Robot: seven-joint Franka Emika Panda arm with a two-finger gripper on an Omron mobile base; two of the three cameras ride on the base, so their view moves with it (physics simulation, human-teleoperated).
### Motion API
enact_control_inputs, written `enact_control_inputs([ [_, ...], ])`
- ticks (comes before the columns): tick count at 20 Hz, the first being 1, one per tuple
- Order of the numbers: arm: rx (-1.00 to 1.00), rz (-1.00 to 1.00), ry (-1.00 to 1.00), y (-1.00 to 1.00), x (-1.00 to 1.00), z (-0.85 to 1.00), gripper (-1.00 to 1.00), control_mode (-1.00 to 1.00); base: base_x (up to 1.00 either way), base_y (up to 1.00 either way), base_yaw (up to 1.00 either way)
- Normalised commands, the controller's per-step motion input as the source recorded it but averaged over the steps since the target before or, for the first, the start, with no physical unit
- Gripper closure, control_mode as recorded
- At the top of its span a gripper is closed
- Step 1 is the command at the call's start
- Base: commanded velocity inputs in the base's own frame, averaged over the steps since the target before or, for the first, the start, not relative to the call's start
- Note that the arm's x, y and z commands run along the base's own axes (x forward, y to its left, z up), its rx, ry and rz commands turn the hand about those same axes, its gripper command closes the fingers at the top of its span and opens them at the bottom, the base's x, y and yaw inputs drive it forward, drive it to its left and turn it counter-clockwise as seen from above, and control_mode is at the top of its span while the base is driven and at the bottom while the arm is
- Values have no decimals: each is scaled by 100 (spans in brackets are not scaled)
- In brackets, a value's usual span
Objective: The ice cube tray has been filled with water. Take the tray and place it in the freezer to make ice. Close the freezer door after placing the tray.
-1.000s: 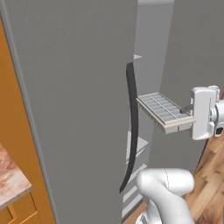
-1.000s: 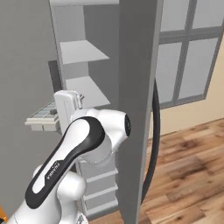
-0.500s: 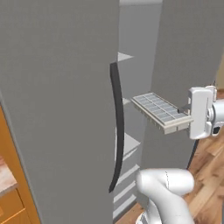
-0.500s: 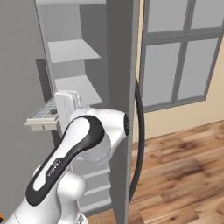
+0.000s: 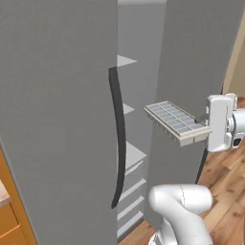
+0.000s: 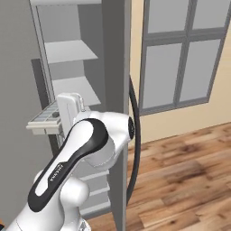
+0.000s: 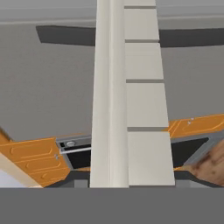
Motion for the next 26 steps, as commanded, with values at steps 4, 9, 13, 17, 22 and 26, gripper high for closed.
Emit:
enact_control_inputs([
  [4,0,0,0,0,0,0,100,100,45,0,0],
  [9,0,0,0,0,0,0,100,100,33,0,-2],
  [13,0,0,0,0,0,0,100,100,9,0,-14],
  [17,0,0,0,0,0,0,100,100,14,0,-16],
  [22,0,0,0,0,0,0,100,100,30,0,-15],
  [26,0,0,0,0,0,0,100,100,37,0,-12],
])
